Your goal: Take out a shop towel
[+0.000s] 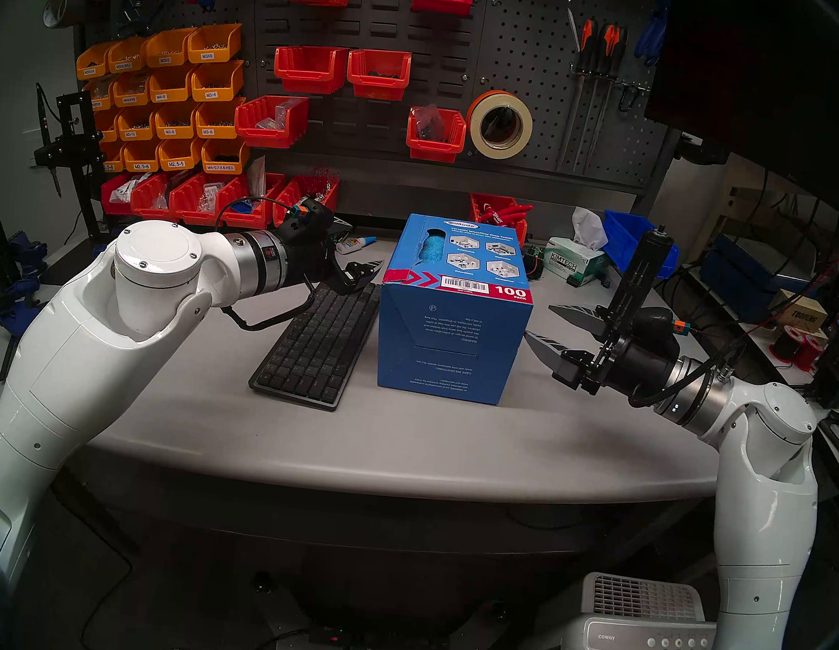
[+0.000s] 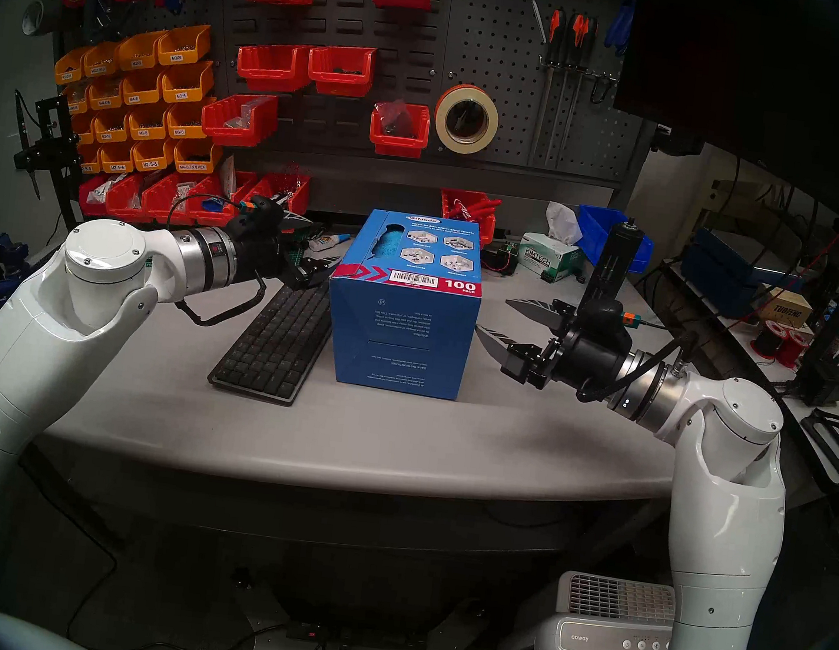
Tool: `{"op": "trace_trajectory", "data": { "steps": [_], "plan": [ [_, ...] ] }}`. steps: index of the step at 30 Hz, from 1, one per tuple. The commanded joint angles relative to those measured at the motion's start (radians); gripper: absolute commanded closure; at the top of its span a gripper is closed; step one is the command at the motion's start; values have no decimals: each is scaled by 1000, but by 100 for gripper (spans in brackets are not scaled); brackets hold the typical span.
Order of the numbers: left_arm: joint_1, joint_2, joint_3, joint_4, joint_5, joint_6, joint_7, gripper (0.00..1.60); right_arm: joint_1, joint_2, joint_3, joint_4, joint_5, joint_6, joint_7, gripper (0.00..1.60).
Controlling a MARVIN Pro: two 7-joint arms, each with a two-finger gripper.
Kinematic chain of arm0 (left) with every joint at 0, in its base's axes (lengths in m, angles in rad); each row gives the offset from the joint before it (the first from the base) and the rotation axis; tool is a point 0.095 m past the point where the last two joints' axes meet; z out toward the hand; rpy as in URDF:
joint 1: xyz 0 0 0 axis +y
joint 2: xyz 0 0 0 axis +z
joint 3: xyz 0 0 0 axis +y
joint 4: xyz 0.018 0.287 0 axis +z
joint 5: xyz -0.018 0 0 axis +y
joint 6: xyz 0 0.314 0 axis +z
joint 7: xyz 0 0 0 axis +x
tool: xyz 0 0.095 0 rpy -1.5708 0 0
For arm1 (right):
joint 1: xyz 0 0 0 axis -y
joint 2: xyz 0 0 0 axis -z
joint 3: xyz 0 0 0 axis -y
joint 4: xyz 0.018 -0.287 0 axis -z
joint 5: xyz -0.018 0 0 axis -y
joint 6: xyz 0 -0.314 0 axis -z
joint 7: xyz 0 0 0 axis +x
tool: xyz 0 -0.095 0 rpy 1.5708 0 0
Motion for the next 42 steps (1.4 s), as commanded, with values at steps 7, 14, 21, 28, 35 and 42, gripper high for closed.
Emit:
{"op": "trace_trajectory", "data": {
  "steps": [7, 14, 21, 28, 35, 42],
  "plan": [
    [-126, -48, 44, 67, 48, -56, -29, 0, -64, -43, 2, -131, 1, 20, -22, 0],
    [-188, -121, 115, 123, 77, -78, -37, 0, -101, -66, -49, -168, -10, 33, -30, 0],
    [-228, -182, 155, 161, 109, -93, -35, 0, -92, -89, -123, -160, -23, 35, -58, 0],
    [-260, -200, 171, 190, 138, -106, -35, 0, -56, -97, -169, -150, -39, 36, -86, 0],
    [-291, -236, 178, 223, 160, -110, -21, 0, -11, -110, -223, -135, -55, 41, -107, 0],
    [-312, -258, 189, 250, 183, -115, 6, 0, 23, -116, -246, -142, -64, 42, -125, 0]
  ]
}}
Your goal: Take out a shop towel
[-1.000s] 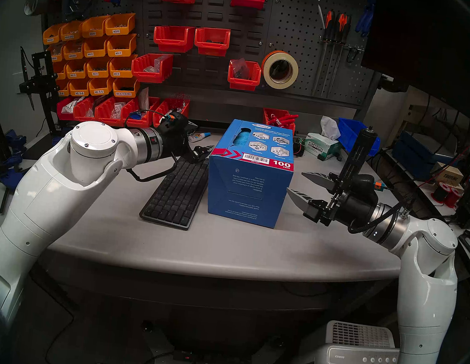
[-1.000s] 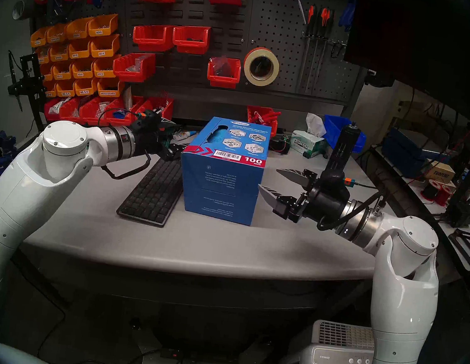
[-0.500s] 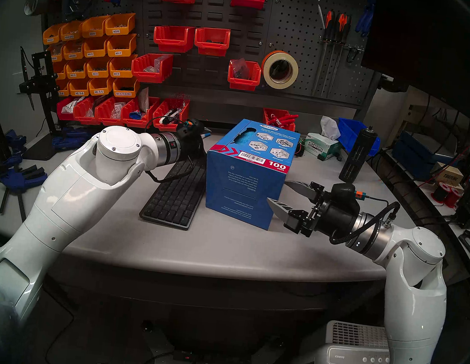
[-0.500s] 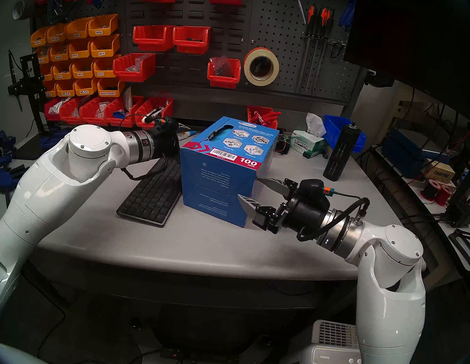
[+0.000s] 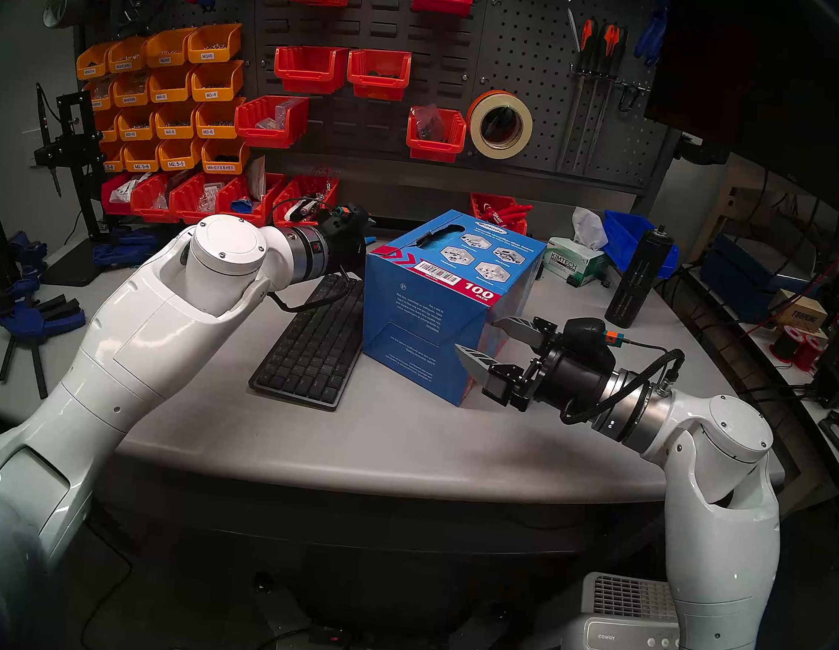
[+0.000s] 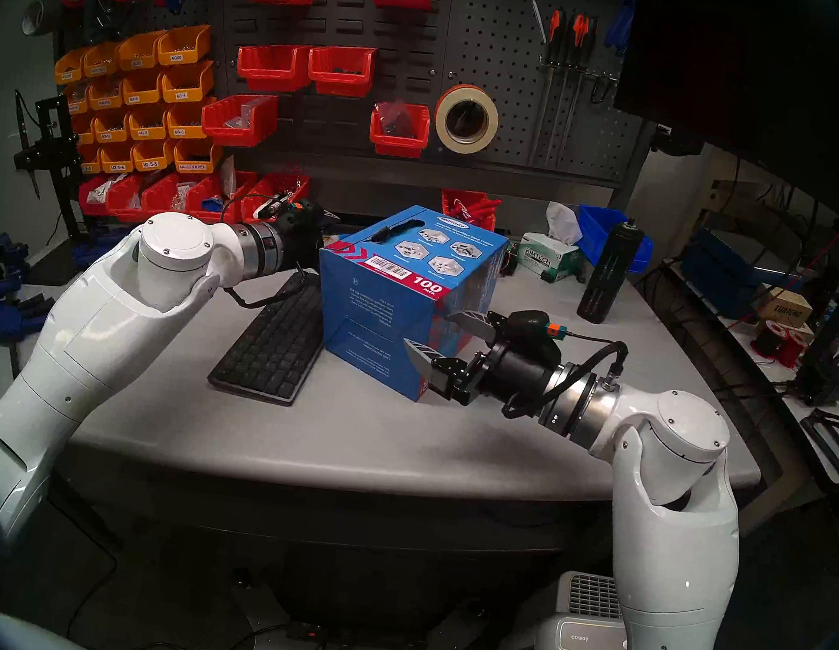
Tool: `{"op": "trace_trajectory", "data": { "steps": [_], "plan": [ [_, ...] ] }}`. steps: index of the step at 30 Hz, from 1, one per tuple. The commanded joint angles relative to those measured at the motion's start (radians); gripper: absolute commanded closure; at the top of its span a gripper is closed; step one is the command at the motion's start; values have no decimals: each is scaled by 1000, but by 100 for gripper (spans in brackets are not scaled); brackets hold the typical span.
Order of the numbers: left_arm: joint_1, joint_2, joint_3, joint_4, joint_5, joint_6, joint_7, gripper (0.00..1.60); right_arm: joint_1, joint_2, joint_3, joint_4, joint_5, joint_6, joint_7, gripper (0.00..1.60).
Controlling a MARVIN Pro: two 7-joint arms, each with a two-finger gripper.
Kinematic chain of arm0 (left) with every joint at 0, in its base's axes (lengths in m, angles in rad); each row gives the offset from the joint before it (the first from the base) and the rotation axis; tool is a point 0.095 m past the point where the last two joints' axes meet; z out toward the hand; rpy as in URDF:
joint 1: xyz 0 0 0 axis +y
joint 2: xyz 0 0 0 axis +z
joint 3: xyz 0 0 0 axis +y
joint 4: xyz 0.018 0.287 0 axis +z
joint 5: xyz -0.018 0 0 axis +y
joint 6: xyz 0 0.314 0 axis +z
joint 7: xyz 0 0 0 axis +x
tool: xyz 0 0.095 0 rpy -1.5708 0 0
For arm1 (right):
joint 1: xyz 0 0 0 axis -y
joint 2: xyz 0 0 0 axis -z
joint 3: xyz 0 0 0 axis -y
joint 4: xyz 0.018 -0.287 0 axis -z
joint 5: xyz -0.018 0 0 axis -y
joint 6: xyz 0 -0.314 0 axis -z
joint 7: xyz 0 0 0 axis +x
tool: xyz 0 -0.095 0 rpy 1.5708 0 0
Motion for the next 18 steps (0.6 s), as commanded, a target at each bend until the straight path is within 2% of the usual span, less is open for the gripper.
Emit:
{"op": "trace_trajectory", "data": {
  "steps": [1, 10, 14, 18],
  "plan": [
    [-79, -77, 8, -39, 1, -46, 13, 0, 64, -15, -55, -30, 4, -2, 3, 0],
    [-70, -40, -12, -29, 30, -80, 41, 0, 43, 23, 36, -57, 1, 9, 5, 0],
    [-72, -28, -15, -20, 46, -97, 52, 0, 34, 26, 50, -66, 3, 13, 9, 0],
    [-77, -4, -36, -1, 61, -114, 70, 0, -2, 31, 91, -90, 5, 16, 14, 0]
  ]
}}
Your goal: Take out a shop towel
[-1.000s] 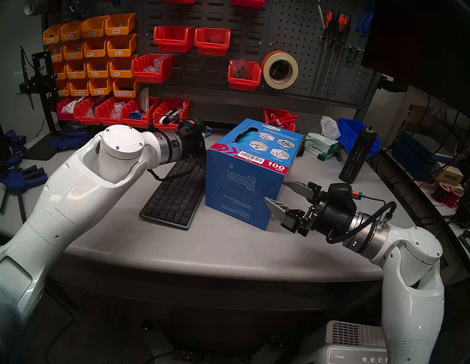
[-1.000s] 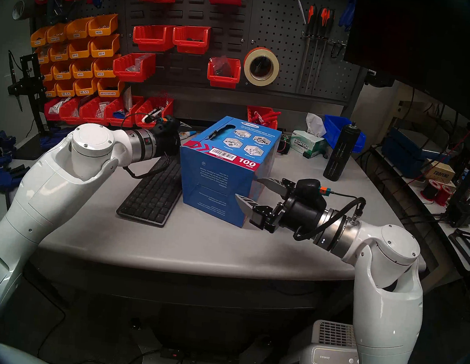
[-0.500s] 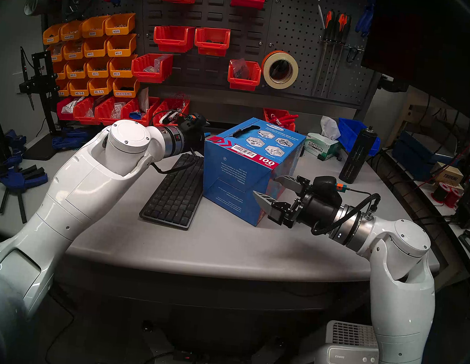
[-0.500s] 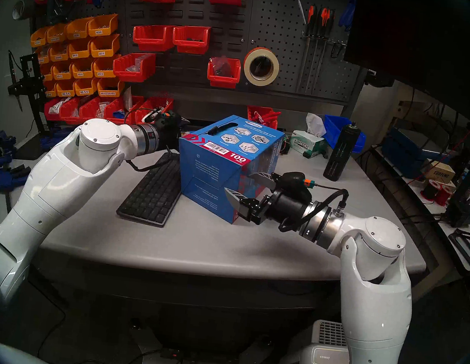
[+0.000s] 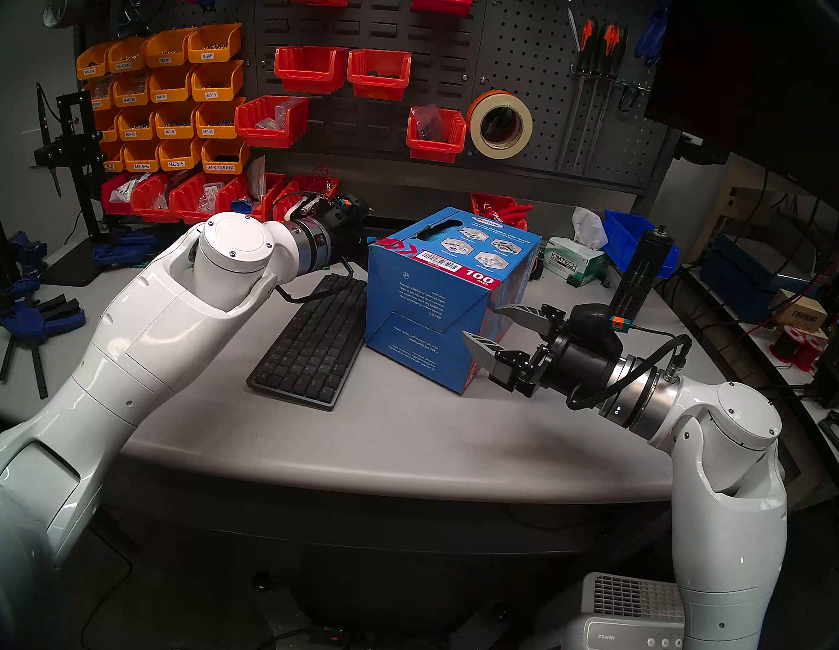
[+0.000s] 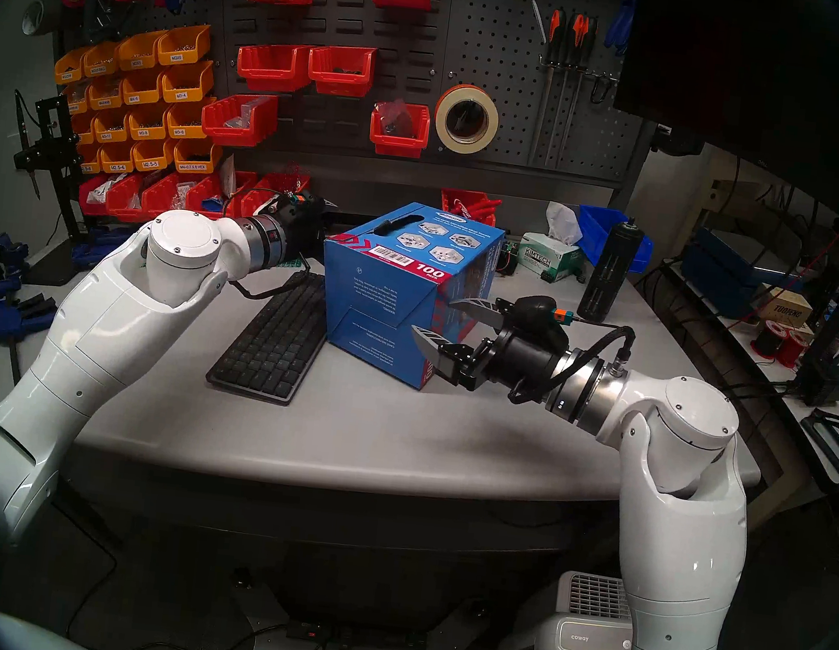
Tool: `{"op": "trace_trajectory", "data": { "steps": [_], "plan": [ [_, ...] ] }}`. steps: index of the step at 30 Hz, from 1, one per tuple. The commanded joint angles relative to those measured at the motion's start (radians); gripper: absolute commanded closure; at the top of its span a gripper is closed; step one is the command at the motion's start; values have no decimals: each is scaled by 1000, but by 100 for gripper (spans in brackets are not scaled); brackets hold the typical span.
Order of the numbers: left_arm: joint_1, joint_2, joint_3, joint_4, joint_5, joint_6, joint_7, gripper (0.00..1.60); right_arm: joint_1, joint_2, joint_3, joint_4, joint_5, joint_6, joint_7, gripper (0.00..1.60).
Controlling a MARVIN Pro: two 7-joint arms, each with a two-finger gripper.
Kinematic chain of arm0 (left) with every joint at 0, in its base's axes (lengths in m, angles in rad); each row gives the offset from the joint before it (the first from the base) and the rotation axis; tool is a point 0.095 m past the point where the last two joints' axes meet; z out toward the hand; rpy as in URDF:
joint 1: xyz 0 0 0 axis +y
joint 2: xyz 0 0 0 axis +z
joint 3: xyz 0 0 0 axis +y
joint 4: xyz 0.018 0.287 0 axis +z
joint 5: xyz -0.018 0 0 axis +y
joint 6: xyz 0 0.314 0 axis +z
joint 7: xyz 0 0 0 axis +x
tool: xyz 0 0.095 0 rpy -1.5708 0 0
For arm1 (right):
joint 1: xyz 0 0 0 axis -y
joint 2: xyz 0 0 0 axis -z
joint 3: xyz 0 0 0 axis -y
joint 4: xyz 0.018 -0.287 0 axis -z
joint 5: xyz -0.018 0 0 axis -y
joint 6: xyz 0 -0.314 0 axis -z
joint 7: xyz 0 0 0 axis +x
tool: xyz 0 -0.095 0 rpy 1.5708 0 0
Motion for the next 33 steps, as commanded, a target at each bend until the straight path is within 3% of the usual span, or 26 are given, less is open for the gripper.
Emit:
{"op": "trace_trajectory", "data": {
  "steps": [1, 8, 13, 21, 27, 29, 30, 33],
  "plan": [
    [-58, 17, -45, -18, 20, -61, 20, 0, -26, 6, 52, -72, 13, -1, 7, 0],
    [-67, 30, -69, 11, 29, -82, 25, 0, -105, 5, 112, -136, 20, 13, 23, 0],
    [-77, 26, -89, 35, 19, -98, 23, 0, -153, 0, 199, -154, 21, 10, 23, 0],
    [-18, 98, -156, -60, -17, -108, 5, 0, -68, 38, 300, -18, -9, -31, -9, 0],
    [88, 169, -230, -176, -56, -97, -7, 0, 32, 72, 268, 109, -33, -49, -42, 0],
    [78, 163, -231, -141, -59, -112, -16, 0, -7, 90, 264, 100, -21, -65, -61, 0],
    [109, 181, -246, -187, -63, -101, -12, 0, 35, 82, 250, 129, -30, -58, -54, 0],
    [156, 208, -283, -226, -79, -98, -24, 0, 54, 101, 215, 170, -35, -79, -85, 0]
  ]
}}
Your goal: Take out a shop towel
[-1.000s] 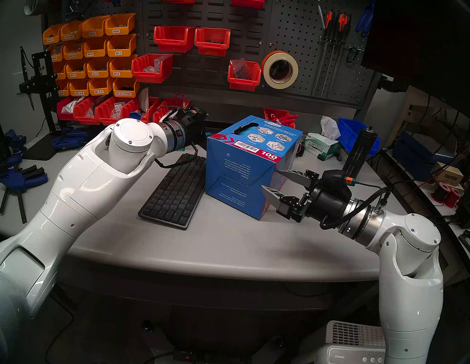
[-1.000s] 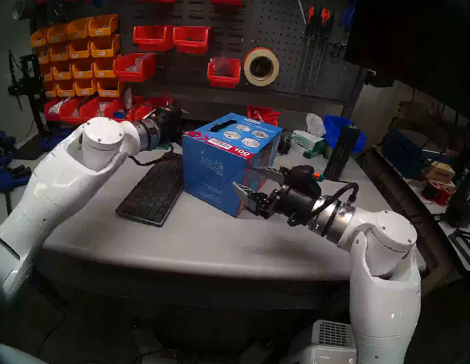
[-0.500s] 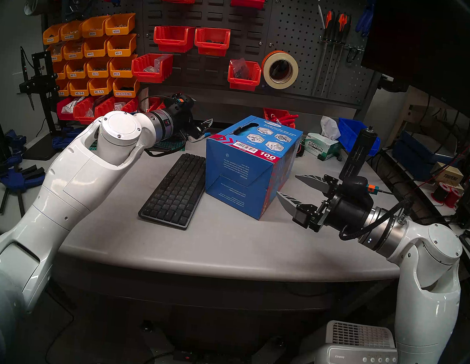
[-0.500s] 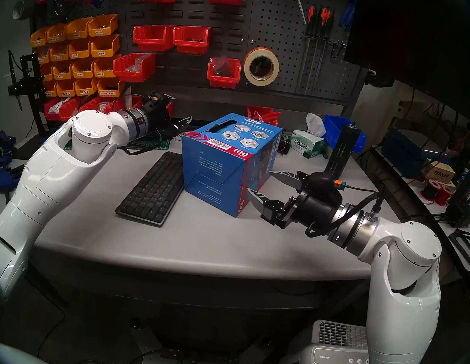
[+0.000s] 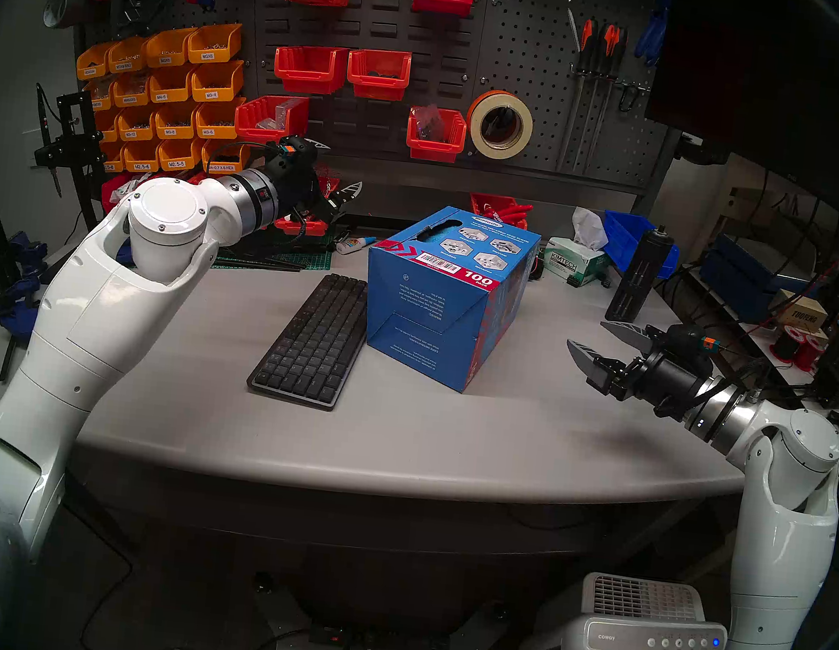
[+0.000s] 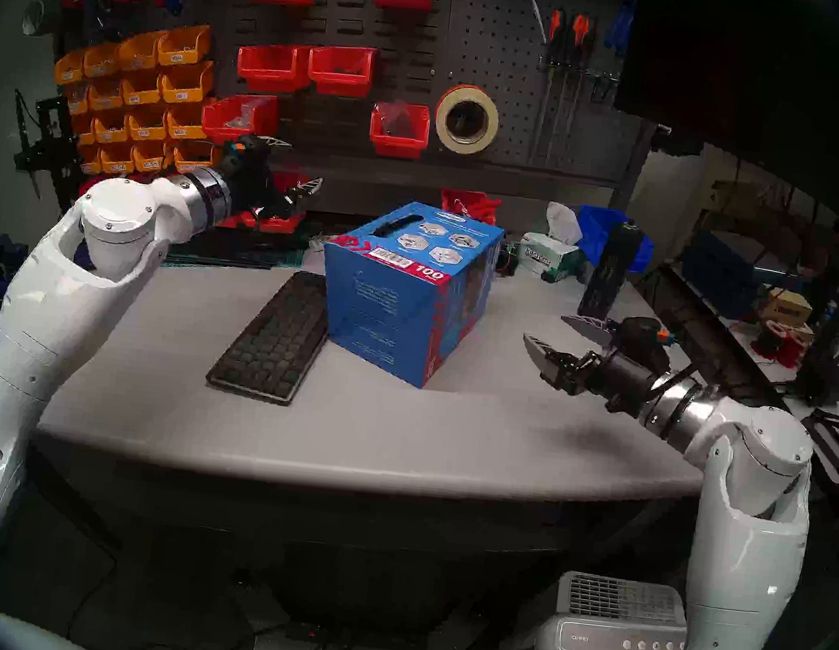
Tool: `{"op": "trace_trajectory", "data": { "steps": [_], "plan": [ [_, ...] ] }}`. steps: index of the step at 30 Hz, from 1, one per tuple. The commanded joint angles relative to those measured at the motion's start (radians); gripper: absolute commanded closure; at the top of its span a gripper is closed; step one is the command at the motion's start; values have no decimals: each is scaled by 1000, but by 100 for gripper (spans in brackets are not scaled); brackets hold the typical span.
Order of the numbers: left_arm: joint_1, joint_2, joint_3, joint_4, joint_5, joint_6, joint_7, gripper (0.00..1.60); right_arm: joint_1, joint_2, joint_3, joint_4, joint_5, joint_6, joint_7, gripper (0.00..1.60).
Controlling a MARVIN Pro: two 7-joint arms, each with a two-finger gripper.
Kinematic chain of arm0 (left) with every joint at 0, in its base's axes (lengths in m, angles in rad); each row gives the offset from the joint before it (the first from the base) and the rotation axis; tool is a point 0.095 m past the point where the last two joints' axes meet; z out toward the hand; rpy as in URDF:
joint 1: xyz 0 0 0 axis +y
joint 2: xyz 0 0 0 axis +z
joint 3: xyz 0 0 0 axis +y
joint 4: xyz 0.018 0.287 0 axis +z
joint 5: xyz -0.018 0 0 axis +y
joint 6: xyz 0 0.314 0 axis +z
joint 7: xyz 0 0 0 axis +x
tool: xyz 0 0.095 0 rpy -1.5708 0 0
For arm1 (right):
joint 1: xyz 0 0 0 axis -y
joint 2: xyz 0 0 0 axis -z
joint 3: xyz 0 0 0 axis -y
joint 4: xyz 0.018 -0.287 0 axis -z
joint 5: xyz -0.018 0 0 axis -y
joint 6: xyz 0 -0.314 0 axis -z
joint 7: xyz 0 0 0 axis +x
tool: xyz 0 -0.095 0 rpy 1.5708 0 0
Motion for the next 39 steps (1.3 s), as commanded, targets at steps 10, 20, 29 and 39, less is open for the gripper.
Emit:
{"op": "trace_trajectory", "data": {
  "steps": [10, 20, 29, 39],
  "plan": [
    [198, 113, -161, -201, -73, 17, -27, 0, 204, 93, -109, 134, 2, -63, -91, 0],
    [275, 122, -189, -253, -96, 34, -39, 0, 249, 138, -138, 183, 4, -86, -142, 0],
    [333, 115, -201, -315, -124, 53, -38, 0, 325, 154, -191, 263, 6, -103, -191, 0],
    [374, 80, -178, -359, -154, 72, -27, 0, 390, 176, -226, 361, 9, -117, -235, 0]
  ]
}}
